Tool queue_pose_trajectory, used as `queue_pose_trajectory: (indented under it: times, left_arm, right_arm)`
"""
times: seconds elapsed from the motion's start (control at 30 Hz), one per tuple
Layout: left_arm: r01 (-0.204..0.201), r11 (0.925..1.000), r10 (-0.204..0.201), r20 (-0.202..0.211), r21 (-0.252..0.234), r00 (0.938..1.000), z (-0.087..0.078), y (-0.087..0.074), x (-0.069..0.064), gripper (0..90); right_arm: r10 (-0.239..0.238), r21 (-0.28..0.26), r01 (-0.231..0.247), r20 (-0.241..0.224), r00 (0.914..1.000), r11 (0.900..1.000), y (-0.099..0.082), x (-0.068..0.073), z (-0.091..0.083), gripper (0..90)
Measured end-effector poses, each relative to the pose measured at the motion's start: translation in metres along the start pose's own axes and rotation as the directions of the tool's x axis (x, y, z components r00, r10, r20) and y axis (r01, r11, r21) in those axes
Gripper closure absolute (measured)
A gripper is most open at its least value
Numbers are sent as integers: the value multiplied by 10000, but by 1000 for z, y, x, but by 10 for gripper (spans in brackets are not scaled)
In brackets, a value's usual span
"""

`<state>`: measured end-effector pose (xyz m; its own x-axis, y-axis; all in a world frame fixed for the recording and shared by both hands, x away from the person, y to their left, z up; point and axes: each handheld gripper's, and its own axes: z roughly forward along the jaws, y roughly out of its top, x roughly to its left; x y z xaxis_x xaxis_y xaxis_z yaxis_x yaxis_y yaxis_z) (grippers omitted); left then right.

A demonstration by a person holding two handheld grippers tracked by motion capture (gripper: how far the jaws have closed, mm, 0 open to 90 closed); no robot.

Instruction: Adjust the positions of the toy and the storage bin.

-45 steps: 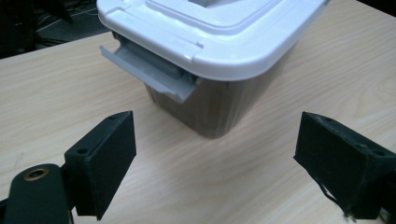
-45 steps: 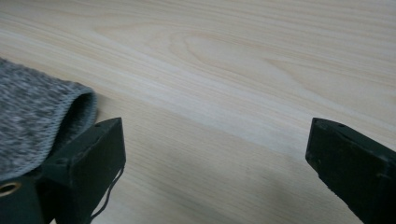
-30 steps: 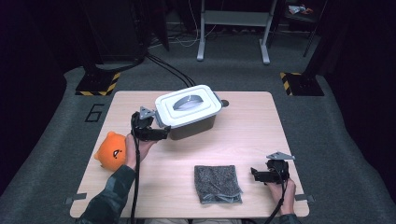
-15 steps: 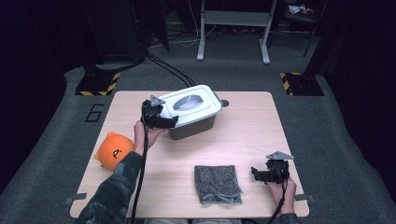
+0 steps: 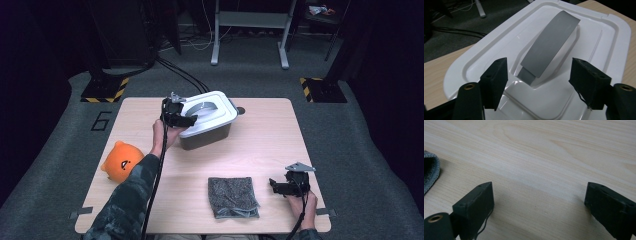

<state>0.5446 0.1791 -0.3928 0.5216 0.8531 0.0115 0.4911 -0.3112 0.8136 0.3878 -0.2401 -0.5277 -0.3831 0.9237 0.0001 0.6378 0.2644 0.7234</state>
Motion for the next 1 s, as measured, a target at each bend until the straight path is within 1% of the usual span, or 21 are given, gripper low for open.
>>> queue_pose_trajectory:
  times: [0.07,0.1,0.17,0.2,0.23,0.27,0.3,0.37,0.4,0.43,0.5,0.53,0.6,0.63,0.73,0.77,0.8,0.87,0.93,0.97,1.0]
  left_arm:
    - [-220,9998,221,-155,10,9996,2,1,-1,350]
    - [-188,9998,187,-127,-67,9997,4,1,-2,379]
    - [-332,9993,334,-129,163,9994,6,3,-1,417]
    - [-174,9998,175,-101,69,9998,8,3,-1,440]
    - [-274,9995,276,-94,154,9996,8,4,0,454]
    - [-274,9995,276,-94,154,9996,8,4,0,483]
    - [-136,9999,136,-101,-7,9999,11,5,-1,510]
    - [-196,9998,197,-156,60,9997,11,5,-1,539]
    - [-345,9993,347,-112,159,9993,11,5,1,539]
    - [-367,9992,369,-83,142,9993,11,4,1,549]
    - [-650,9977,652,-118,173,9978,11,3,1,562]
    - [-783,9968,785,-160,146,9968,11,3,1,569]
    - [-875,9962,875,-236,15,9959,12,0,0,581]
    - [-1014,9948,1014,-210,9,9946,12,0,1,587]
    - [-1011,9949,1009,-154,-72,9948,12,-2,1,597]
    - [-1198,9927,1195,-180,-168,9927,12,-3,0,602]
    - [-1230,9921,1227,-170,-228,9923,12,-4,-1,607]
    - [-1509,9882,1507,-106,-247,9885,11,-4,0,614]
    - [-1509,9882,1507,-66,-271,9886,11,-5,0,620]
    - [-1719,9844,1717,-91,-371,9851,10,-6,0,623]
    - [-1751,9838,1751,-49,-376,9845,10,-7,0,624]
  right_arm:
    - [-4,1,4,1,10000,10000,0,0,0,81]
    - [2,-4,-2,6,10000,10000,0,0,0,81]
    - [-1,-5,1,4,10000,10000,0,0,0,82]
    - [3,-4,-3,6,10000,10000,0,0,0,81]
    - [-1,0,1,1,10000,10000,0,0,0,82]
    - [-1,0,1,1,10000,10000,0,0,0,82]
    - [2,-9,-2,5,10000,10000,0,0,0,82]
    - [1,6,-1,-4,10000,10000,0,0,0,82]
    - [9,1,-9,-8,10000,10000,0,0,0,82]
    - [7,-6,-7,6,10000,10000,0,0,0,82]
    - [2,-12,-2,-2,10000,10000,0,0,0,83]
    - [5,-14,-5,-1,10000,10000,0,0,0,83]
    - [9,-4,-9,8,10000,10000,0,0,0,83]
    - [14,-7,-14,12,10000,10000,0,0,0,83]
    - [13,-10,-13,14,10000,10000,0,0,0,83]
    - [17,-10,-17,11,10000,10000,0,0,0,83]
    - [11,-9,-11,11,10000,10000,0,0,0,84]
    - [17,-13,-17,14,10000,10000,0,0,0,84]
    - [19,-16,-19,13,10000,10000,0,0,0,84]
    - [4,-22,-4,9,10000,10000,0,0,0,85]
    - [15,-22,-15,12,10000,10000,0,0,0,85]
